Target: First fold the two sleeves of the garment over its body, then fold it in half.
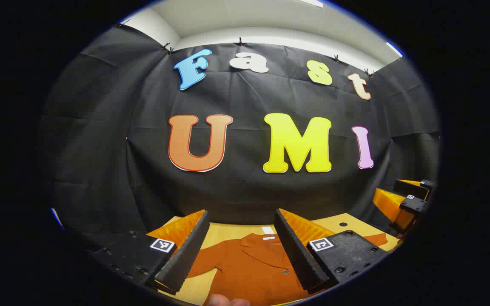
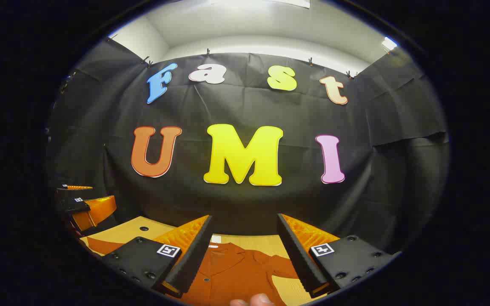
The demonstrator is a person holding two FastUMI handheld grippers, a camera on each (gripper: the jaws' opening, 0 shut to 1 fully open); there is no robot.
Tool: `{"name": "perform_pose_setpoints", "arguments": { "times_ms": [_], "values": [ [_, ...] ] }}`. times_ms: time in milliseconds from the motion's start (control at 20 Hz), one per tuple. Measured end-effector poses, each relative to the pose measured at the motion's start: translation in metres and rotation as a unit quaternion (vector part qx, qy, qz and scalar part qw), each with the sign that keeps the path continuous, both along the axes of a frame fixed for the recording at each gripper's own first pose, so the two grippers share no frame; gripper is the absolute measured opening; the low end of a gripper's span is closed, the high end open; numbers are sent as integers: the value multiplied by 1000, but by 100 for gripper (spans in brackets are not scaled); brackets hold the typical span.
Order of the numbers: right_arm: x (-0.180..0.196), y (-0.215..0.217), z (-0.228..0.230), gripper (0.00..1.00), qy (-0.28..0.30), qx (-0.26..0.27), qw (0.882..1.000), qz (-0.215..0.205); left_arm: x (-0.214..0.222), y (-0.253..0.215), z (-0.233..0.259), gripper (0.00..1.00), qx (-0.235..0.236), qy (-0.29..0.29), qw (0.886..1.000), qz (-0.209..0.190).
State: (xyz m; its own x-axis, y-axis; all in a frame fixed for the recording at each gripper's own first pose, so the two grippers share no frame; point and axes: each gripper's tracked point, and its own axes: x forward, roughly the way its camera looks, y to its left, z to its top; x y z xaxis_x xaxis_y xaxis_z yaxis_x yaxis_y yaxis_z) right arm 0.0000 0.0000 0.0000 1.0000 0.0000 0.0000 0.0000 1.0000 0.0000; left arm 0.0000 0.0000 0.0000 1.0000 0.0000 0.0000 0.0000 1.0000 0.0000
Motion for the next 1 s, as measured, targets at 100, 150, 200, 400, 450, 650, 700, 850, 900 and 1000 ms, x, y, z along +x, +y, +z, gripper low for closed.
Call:
{"name": "perform_pose_setpoints", "arguments": {
  "times_ms": [100, 150, 200, 400, 450, 650, 700, 850, 900, 1000],
  "values": [
    [3, -1, 0, 95, 0, 1, 1000, 1, 2, -3, -2, 99, -1, 3, 1000, -1],
    [4, -2, -1, 95, 1, 0, 1000, 1, 1, -4, 0, 99, -1, 2, 1000, -1],
    [5, -3, -1, 95, 0, 1, 1000, 3, 2, -7, 0, 99, -1, 1, 1000, -1],
    [7, -9, -2, 95, 1, -3, 1000, 1, 5, -16, 3, 99, -3, -5, 1000, -4],
    [8, -10, -4, 95, 2, -1, 1000, 1, 6, -17, 4, 99, -4, -6, 1000, -5],
    [12, -17, -4, 95, 1, 0, 1000, -1, 12, -23, 5, 99, 0, -7, 1000, -3],
    [14, -17, -2, 95, 0, -1, 1000, 0, 12, -24, 6, 99, 0, -8, 1000, -4],
    [18, -20, 1, 95, -4, 1, 1000, 2, 15, -28, 8, 99, 5, -12, 1000, -2],
    [19, -20, 3, 95, -5, 1, 1000, 3, 14, -28, 8, 99, 5, -13, 1000, -1],
    [21, -21, 3, 95, -7, -1, 1000, 3, 16, -29, 10, 99, 5, -15, 1000, 2]
  ]
}}
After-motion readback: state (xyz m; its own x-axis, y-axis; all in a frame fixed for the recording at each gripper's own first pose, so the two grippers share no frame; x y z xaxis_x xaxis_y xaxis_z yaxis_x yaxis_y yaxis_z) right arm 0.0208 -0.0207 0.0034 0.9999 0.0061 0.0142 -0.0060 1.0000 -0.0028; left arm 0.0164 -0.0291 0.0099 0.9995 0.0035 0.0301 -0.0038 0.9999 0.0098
